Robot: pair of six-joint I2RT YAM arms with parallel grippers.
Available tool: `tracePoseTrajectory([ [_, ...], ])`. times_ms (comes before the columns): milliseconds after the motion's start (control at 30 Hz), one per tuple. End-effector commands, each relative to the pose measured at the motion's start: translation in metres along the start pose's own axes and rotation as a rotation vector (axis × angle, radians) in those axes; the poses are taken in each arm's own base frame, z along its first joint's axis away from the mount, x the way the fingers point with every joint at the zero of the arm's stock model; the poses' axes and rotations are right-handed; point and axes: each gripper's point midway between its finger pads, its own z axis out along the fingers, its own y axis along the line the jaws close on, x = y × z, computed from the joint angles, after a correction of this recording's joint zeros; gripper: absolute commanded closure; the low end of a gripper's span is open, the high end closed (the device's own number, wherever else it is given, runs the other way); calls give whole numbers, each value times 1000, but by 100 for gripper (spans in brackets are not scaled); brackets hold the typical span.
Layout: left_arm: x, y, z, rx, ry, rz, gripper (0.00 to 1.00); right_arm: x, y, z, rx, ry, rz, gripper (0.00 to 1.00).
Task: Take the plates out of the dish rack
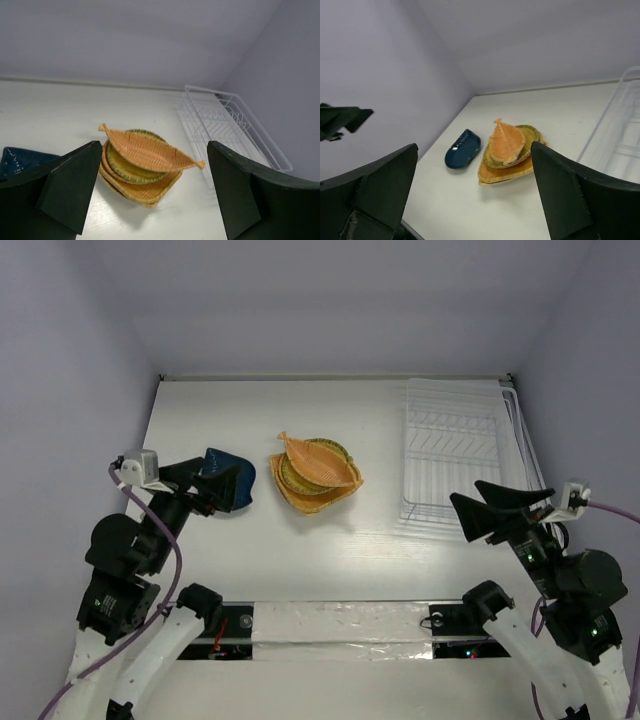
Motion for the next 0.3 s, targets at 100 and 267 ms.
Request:
tracePoseTrajectory([
  [100,-23,2,-7,-32,-83,-33,15,-5,-24,-32,121,-45,-19,0],
  [267,-13,3,-3,-30,-60,-56,13,-9,-20,-36,106,-59,-14,0],
])
